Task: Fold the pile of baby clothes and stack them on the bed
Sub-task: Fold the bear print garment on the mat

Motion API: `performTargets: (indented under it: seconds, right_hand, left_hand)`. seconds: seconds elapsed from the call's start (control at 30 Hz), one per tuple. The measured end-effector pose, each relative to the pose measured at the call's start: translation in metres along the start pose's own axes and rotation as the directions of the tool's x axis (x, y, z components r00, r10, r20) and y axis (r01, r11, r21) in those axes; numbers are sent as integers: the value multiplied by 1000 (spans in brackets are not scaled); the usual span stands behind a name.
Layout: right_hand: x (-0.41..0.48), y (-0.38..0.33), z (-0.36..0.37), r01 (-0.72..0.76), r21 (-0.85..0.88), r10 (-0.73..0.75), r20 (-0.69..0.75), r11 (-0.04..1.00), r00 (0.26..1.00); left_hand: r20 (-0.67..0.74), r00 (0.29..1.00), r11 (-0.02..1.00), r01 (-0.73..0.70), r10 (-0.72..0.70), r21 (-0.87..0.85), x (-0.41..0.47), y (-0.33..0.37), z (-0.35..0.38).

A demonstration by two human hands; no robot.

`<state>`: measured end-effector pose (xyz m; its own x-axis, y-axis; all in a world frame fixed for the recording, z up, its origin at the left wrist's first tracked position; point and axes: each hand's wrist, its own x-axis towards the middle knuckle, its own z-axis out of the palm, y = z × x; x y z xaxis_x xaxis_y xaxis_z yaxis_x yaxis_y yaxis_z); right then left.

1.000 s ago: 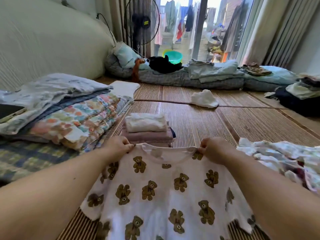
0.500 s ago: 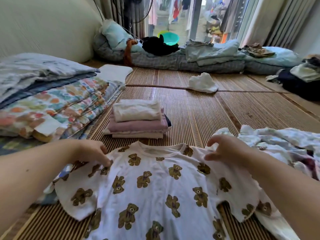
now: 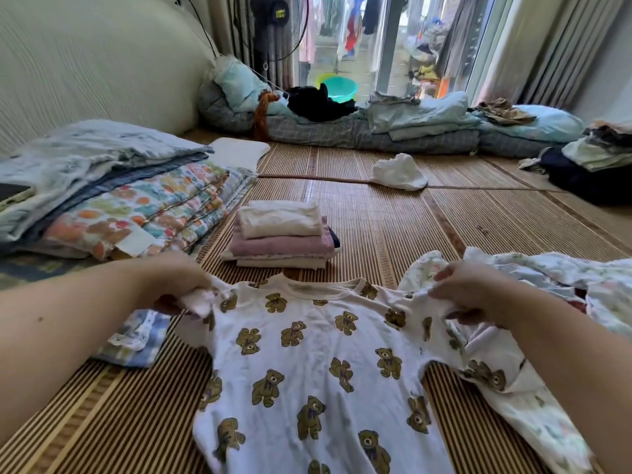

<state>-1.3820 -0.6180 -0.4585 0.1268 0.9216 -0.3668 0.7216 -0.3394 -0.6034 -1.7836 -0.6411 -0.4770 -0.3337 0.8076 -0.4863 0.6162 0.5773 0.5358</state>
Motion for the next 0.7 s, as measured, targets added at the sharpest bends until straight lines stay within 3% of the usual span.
performTargets:
  seconds: [0.1, 0.17, 0.23, 0.27, 0.33, 0.4, 0.6, 0.7]
  right_hand:
    - [-4, -27, 17, -27, 289, -23, 167, 957, 986]
    - [-2, -39, 30, -43, 355, -58, 271, 934, 961]
    - [4, -42, 41, -6, 291, -74, 265, 957, 961]
    - [10, -41, 46, 54, 197, -94, 196, 979, 976]
    - [25, -34, 53, 167, -89, -166, 17, 982, 986]
    - [39, -28, 60, 215, -276, -226, -9, 937, 974]
    - [73, -31, 80, 212, -542, -144, 164, 813, 976]
    - [80, -37, 80, 249, -610, -162, 195, 752, 967]
  left_hand:
    - [241, 967, 929, 8, 88, -370, -21, 34, 18]
    - [427, 890, 894, 54, 160, -446, -28, 53, 29]
    - [512, 845, 910, 81, 153, -406, -23, 58, 37]
    - [467, 875, 945, 37, 127, -326, -15, 57, 42]
    - [216, 970, 992, -120, 110, 35, 9, 49, 53]
    - [-3, 983, 934, -172, 182, 315, 25, 42, 65]
    - [-11, 990, 924, -129, 142, 360, 60, 44, 78]
    - [20, 967, 921, -249, 255, 300, 60, 52, 70]
